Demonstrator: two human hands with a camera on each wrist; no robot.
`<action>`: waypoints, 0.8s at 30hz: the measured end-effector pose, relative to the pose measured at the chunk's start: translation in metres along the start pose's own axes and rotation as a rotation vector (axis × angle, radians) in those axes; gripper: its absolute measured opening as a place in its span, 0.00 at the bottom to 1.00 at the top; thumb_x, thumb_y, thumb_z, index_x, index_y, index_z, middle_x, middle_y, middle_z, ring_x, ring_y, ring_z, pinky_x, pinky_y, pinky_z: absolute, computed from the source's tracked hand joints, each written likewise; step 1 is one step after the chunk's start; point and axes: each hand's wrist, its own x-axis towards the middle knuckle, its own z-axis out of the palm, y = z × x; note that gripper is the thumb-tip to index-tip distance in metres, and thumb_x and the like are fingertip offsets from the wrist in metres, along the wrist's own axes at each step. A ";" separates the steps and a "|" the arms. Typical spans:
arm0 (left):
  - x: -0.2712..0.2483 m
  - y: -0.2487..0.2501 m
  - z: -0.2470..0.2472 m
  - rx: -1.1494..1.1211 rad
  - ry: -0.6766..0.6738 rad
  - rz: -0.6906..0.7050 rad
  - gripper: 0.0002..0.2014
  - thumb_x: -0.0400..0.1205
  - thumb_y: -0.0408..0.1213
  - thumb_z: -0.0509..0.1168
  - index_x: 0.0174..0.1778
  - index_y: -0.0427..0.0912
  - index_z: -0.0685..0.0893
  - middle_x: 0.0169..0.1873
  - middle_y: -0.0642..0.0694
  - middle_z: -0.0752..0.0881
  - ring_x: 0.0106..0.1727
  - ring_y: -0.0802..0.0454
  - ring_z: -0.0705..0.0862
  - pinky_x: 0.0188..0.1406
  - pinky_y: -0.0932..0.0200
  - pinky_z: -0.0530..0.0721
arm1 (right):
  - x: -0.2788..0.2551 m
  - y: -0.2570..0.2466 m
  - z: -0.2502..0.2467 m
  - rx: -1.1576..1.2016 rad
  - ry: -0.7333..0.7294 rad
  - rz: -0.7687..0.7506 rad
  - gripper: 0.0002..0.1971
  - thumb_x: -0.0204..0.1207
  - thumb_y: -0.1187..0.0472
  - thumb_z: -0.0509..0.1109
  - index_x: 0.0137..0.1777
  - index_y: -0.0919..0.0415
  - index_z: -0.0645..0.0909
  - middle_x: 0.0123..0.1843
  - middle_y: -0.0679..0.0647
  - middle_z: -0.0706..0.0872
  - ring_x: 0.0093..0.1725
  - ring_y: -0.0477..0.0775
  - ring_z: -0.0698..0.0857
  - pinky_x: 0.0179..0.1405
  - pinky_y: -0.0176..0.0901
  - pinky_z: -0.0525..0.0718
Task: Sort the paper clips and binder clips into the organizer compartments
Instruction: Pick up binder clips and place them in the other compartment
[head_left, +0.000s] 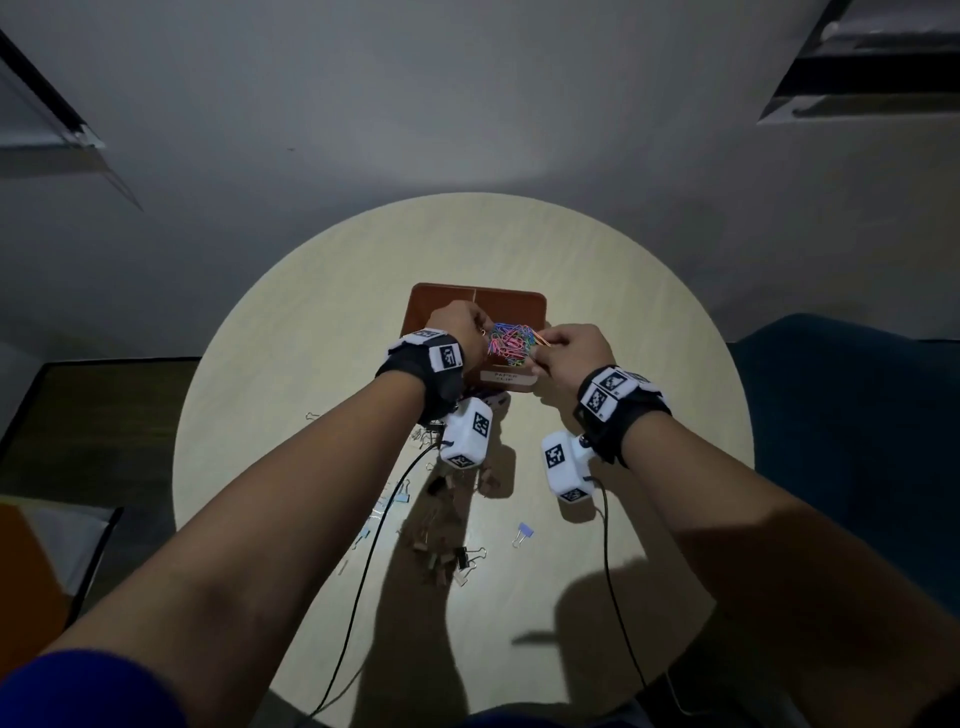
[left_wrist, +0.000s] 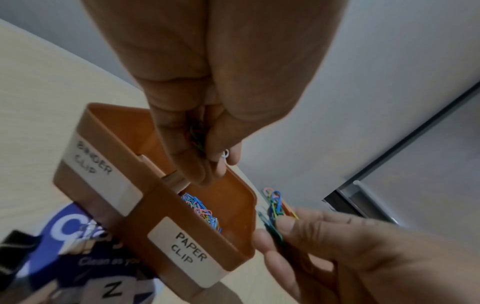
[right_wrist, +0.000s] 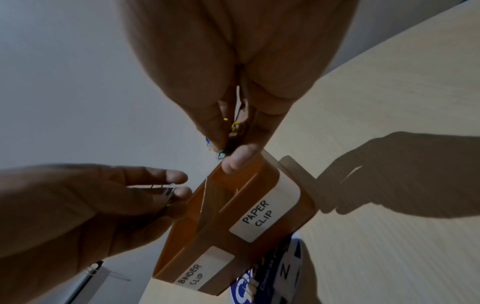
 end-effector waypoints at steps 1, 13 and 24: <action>0.004 0.005 0.001 0.015 0.003 -0.002 0.11 0.79 0.26 0.67 0.53 0.43 0.88 0.54 0.42 0.89 0.55 0.42 0.87 0.55 0.51 0.87 | 0.004 -0.003 0.001 -0.029 0.013 -0.017 0.05 0.76 0.68 0.72 0.46 0.60 0.89 0.38 0.58 0.93 0.35 0.53 0.92 0.42 0.54 0.93; 0.003 -0.004 0.001 -0.022 0.109 0.066 0.11 0.84 0.33 0.61 0.50 0.49 0.89 0.53 0.47 0.90 0.50 0.47 0.87 0.48 0.58 0.85 | 0.016 0.003 0.005 -0.111 0.025 -0.148 0.16 0.77 0.64 0.58 0.46 0.48 0.87 0.53 0.55 0.91 0.48 0.53 0.90 0.50 0.53 0.90; -0.072 -0.113 0.006 0.172 -0.107 -0.023 0.06 0.81 0.38 0.66 0.40 0.47 0.86 0.40 0.50 0.88 0.43 0.49 0.85 0.41 0.60 0.76 | -0.070 0.094 0.012 -0.303 -0.231 -0.154 0.10 0.75 0.67 0.66 0.42 0.53 0.86 0.40 0.48 0.90 0.37 0.50 0.87 0.37 0.42 0.85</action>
